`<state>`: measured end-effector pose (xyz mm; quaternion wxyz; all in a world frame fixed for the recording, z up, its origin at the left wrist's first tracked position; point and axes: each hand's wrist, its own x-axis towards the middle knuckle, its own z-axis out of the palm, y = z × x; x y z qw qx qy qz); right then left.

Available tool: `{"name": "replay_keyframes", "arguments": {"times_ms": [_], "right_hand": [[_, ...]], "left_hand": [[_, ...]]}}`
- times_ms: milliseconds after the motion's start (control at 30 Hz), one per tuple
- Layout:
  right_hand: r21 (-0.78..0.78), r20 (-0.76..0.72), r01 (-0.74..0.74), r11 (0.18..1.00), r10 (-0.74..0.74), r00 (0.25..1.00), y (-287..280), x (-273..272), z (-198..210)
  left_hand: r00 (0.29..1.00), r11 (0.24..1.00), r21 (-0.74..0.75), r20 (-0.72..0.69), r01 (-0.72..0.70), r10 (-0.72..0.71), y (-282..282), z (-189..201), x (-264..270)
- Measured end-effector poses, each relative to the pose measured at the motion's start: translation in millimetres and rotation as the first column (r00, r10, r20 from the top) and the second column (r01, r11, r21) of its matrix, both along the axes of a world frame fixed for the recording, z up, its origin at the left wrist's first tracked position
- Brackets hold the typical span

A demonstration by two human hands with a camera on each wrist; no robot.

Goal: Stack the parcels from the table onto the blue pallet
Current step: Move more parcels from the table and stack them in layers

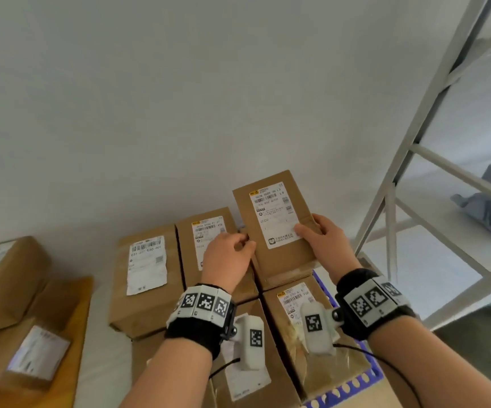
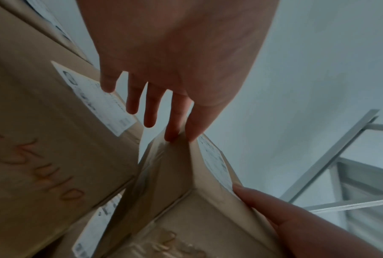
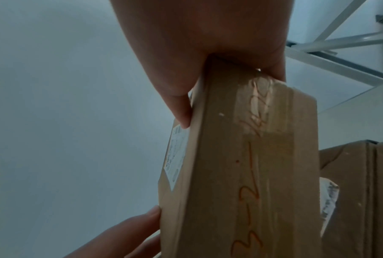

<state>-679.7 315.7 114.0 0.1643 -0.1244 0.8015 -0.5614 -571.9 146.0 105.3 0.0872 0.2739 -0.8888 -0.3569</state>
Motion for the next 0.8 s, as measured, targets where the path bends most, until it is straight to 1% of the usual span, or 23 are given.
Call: {"name": "replay_keyframes", "arguments": {"times_ms": [100,167,367,500,633,800], "right_hand": [[0.020,0.060,-0.063,0.998,0.062,0.996,-8,-14,-7],[0.077,0.059,-0.118,0.990,0.114,0.992,-12,-22,-13],[0.122,0.109,-0.161,0.979,0.148,0.983,-23,-35,-44],[0.149,0.134,-0.203,0.968,0.184,0.974,-24,-42,-51],[0.219,0.125,-0.258,0.941,0.235,0.964,-26,-48,-51],[0.285,0.117,-0.264,0.922,0.240,0.964,-30,-51,-49]], "left_hand": [[0.987,0.996,-0.093,0.161,-0.010,0.025,-4,-17,-6],[0.978,0.992,-0.126,0.201,-0.027,0.052,-2,-22,-8],[0.982,0.981,-0.169,0.146,-0.093,0.119,11,-25,-3],[0.984,0.976,-0.184,0.115,-0.117,0.140,17,-26,-3],[0.981,0.968,-0.222,0.129,-0.115,0.146,19,-29,-5],[0.972,0.941,-0.326,0.178,-0.087,0.151,19,-33,-10]]}}
